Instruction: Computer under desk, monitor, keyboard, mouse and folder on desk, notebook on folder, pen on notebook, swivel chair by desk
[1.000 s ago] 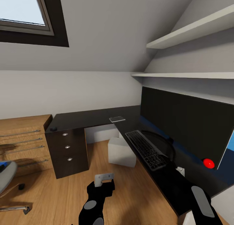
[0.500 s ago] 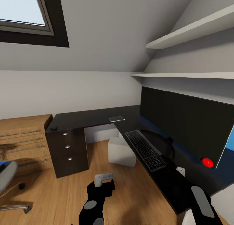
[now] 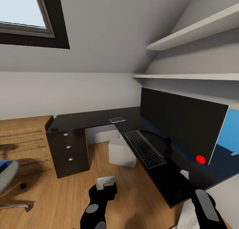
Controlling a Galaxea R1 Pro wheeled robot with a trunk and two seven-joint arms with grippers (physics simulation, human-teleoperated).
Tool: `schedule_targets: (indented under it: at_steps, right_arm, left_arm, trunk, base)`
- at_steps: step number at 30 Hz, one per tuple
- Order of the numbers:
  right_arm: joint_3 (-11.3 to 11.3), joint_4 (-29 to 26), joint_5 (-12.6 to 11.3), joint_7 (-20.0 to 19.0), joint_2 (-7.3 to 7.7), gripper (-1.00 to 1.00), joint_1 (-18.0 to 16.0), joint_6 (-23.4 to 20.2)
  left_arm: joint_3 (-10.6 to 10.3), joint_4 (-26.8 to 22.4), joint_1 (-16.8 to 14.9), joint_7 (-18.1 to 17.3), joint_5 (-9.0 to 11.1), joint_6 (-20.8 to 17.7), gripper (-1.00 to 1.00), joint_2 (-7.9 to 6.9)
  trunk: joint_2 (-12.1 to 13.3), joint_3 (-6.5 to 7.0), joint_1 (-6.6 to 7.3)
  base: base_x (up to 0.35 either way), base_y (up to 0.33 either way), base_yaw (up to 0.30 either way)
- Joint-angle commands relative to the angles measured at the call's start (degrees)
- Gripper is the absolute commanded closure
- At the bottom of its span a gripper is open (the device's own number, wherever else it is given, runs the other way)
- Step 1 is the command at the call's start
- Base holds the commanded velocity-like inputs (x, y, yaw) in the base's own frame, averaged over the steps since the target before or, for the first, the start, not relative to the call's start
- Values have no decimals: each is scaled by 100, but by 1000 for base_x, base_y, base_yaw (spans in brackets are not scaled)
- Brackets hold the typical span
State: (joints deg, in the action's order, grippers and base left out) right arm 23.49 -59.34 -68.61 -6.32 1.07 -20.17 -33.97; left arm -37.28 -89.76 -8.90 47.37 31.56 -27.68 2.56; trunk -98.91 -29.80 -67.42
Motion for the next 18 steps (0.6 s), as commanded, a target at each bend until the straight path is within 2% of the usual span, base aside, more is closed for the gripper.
schedule_targets:
  at_steps: [1,8,18]
  right_arm:
    - [15,1,5,-16,-2,-100,-5,-34]
    - [15,1,6,-19,-2,-100,-5,-29]
    - [15,1,6,-18,-2,-100,-5,2]
  left_arm:
    - [-7,-7,-6,44,35,-18,-100,-1]
    - [-7,-7,-6,44,35,-18,-100,-1]
    - [-7,-7,-6,44,35,-18,-100,-1]
  trunk:
    - [-3,-6,1]
    - [-3,-6,1]
    - [-3,-6,1]
  base:
    - [-8,-7,0]
    - [-44,-14,0]
    - [-269,-111,0]
